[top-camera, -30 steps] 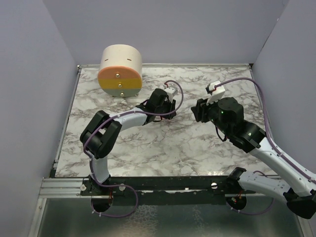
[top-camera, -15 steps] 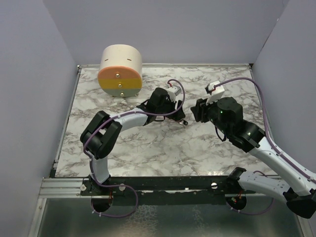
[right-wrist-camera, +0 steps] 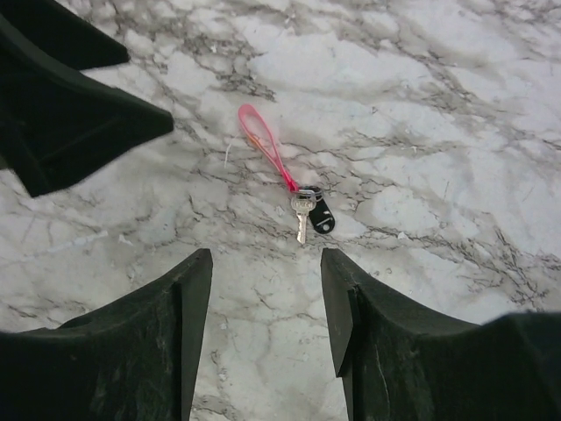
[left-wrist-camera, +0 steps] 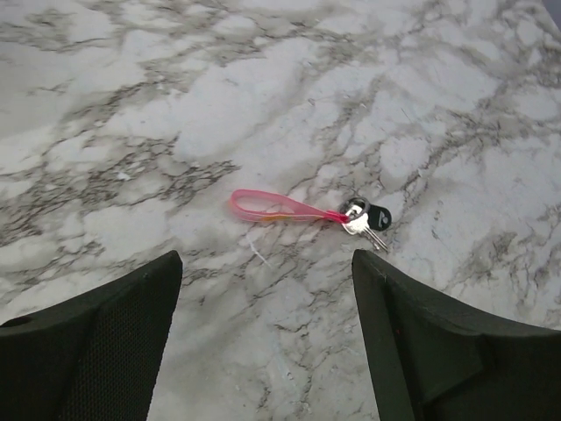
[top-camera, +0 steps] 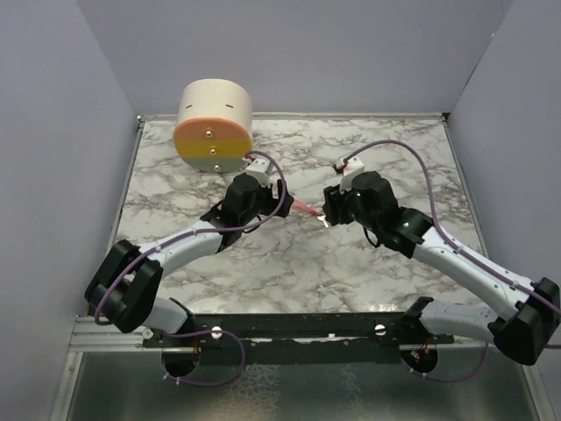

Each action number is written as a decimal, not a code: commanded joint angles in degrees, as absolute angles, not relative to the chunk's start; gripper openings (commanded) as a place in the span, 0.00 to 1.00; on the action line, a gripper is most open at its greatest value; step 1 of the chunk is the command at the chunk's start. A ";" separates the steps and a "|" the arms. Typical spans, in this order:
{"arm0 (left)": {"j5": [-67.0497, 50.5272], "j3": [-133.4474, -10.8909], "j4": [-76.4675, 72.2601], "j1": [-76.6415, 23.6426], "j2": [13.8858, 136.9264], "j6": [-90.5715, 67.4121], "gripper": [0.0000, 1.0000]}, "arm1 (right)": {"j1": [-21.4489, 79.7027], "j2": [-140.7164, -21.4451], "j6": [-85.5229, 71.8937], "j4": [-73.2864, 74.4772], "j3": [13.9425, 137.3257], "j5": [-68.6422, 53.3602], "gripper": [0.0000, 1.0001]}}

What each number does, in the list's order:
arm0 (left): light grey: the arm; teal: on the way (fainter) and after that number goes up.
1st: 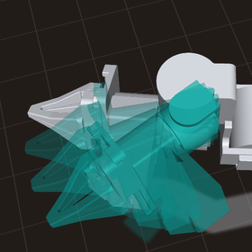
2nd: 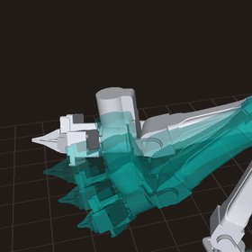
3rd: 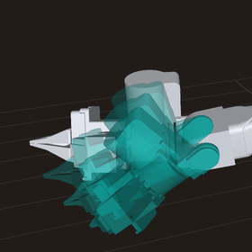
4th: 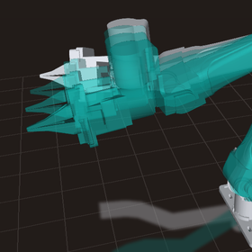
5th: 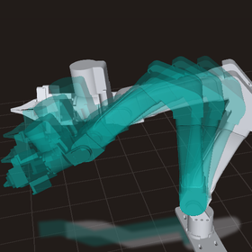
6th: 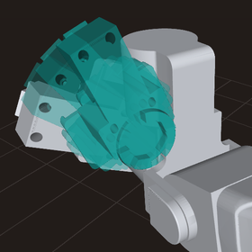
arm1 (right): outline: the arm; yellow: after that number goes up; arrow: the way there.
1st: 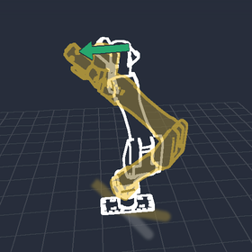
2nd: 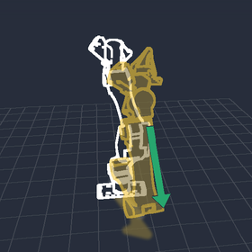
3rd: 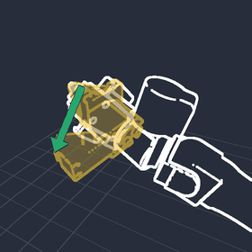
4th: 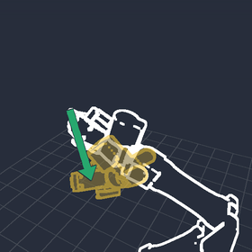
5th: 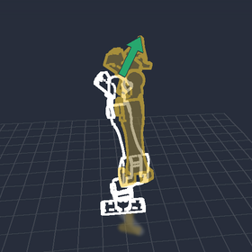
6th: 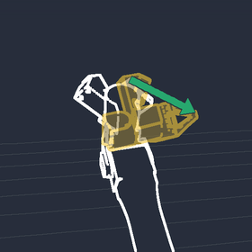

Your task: Put the keys on the keyring

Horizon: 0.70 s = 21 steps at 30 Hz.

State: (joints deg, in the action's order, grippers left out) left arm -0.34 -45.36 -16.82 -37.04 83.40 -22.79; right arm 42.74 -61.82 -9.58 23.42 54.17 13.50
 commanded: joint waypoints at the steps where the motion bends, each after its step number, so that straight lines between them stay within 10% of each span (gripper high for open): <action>1: 10.01 -39.97 -22.02 -35.83 75.98 -25.71 0.84 | 42.62 -70.66 -5.72 19.38 55.66 8.45 0.55; 21: 12.79 -31.25 -22.66 -31.51 61.35 -25.54 0.99 | 42.54 -113.11 1.82 20.48 81.64 6.75 0.66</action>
State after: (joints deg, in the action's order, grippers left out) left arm 12.01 -32.62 -21.15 -32.47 64.18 -25.41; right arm 42.72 -108.62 -0.08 20.91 77.76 8.03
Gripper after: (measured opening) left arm 0.991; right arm 0.652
